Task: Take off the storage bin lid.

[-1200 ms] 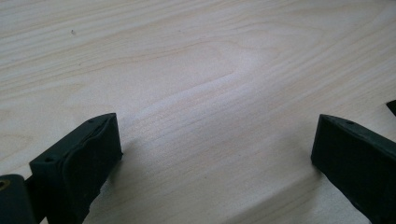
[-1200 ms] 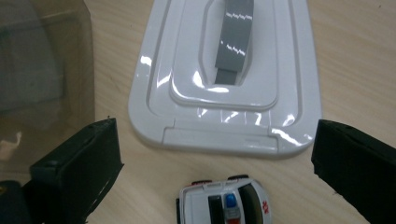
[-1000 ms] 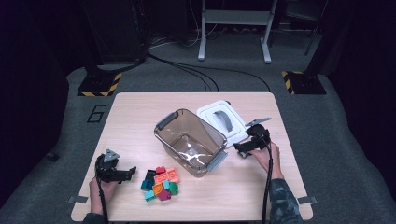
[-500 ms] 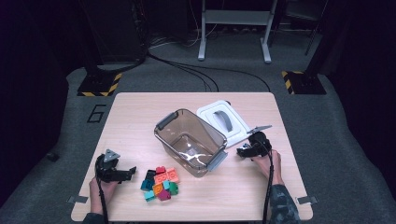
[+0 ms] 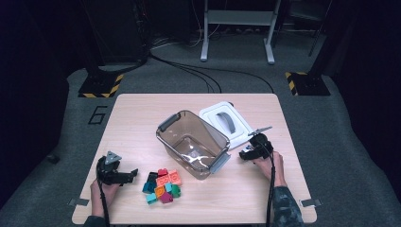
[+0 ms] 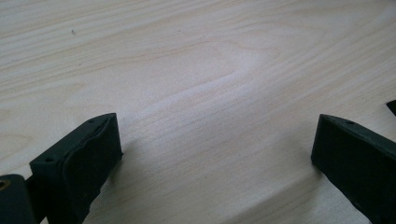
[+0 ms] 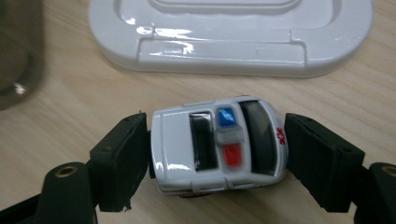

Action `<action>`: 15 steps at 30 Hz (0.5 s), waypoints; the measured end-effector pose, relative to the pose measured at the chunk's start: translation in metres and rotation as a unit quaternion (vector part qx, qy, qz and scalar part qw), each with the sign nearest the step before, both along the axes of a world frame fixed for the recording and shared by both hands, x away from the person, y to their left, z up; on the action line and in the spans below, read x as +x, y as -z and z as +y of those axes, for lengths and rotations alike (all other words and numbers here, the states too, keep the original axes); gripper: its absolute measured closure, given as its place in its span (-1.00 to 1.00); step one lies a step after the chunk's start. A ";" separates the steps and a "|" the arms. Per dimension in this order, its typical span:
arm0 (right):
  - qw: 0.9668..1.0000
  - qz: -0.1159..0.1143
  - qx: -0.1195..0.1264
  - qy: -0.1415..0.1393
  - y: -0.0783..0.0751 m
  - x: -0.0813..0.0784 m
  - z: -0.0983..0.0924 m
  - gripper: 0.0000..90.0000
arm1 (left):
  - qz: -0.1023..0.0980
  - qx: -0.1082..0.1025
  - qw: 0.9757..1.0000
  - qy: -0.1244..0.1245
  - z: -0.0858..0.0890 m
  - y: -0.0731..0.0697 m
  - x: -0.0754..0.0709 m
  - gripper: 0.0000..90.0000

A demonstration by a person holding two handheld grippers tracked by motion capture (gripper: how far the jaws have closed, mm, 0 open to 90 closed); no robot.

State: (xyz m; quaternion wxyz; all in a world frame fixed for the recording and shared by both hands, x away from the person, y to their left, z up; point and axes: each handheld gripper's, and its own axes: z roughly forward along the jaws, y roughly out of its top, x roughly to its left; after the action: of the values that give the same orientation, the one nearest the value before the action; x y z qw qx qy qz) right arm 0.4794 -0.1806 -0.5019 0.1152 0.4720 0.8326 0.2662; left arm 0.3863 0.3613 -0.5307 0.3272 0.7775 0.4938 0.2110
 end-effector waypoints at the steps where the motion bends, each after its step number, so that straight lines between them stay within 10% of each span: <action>1: 1.000 -0.004 -0.012 0.000 0.002 0.000 0.001 -0.49 | -0.001 -0.001 1.000 -0.001 0.000 0.000 0.000 -0.97; 15: 1.000 -0.004 0.002 0.009 0.000 -0.001 0.001 -0.46 | -0.001 0.000 1.000 0.000 0.000 0.000 0.000 -0.97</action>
State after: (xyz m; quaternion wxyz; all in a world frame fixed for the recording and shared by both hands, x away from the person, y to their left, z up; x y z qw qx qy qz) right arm 0.4779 -0.1792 -0.5017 0.1204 0.4783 0.8275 0.2685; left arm 0.3863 0.3612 -0.5309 0.3279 0.7770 0.4939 0.2117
